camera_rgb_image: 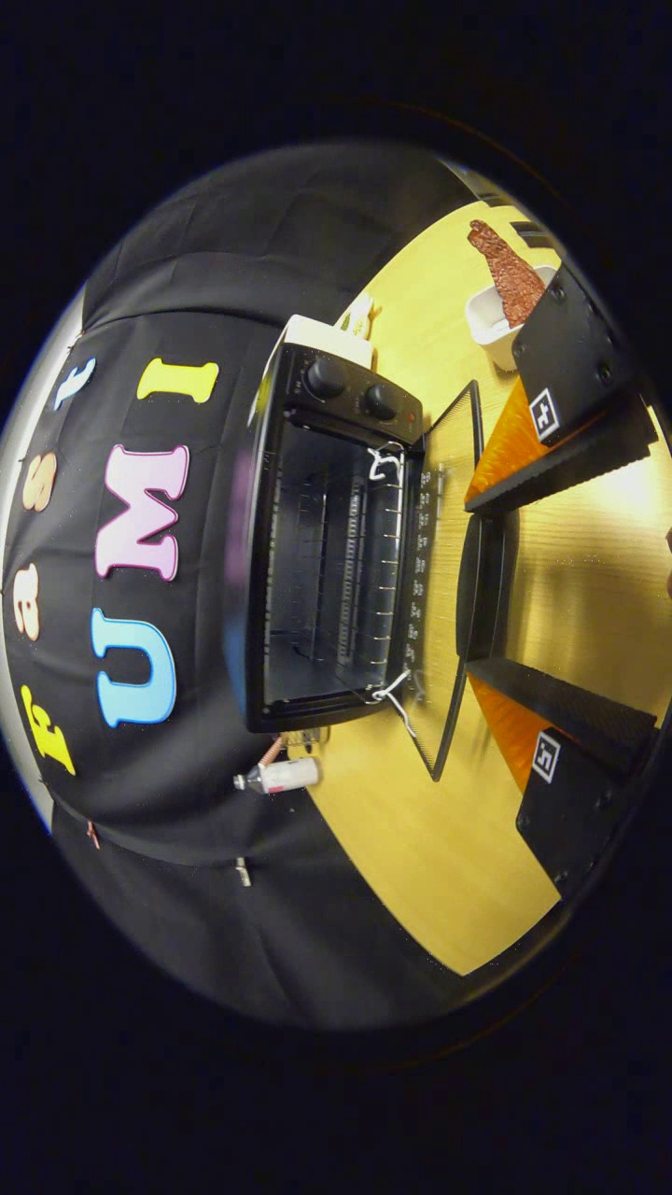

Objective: Open the toaster oven, put the food inside, and close the toaster oven door.

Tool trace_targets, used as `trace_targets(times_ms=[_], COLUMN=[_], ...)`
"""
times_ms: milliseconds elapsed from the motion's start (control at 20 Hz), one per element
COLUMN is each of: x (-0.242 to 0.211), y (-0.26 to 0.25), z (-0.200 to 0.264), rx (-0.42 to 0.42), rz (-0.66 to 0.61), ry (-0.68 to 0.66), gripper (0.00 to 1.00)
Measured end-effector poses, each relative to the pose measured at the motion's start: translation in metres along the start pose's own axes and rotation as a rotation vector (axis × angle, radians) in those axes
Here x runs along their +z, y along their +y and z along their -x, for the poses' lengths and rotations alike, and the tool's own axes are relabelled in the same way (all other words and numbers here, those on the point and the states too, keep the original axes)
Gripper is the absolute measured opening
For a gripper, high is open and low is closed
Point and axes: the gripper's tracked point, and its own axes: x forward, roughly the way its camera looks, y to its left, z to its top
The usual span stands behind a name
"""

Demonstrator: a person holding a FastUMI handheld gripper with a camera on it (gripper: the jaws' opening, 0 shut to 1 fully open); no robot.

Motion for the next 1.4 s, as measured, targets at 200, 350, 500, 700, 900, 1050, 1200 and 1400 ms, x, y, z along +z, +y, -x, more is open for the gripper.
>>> trace_targets(times_ms=[200,350,500,700,900,1050,1200,1400], x=[-0.026,-0.010,0.015,0.053,0.086,0.093,0.088,0.059], y=[-0.010,-0.018,-0.037,-0.070,-0.129,-0.179,-0.228,-0.275], z=[0.002,0.022,0.043,0.073,0.100,0.107,0.102,0.082], rx=[-0.007,0.005,-0.007,-0.030,-0.076,-0.118,-0.147,-0.136], rz=[-0.024,-0.028,-0.017,-0.026,-0.038,-0.047,-0.100,-0.162], ry=[0.071,0.032,-0.006,-0.051,-0.088,-0.103,-0.073,0.031], gripper=[0.97,0.97,0.98,0.98,0.97,0.97,0.97,0.97])
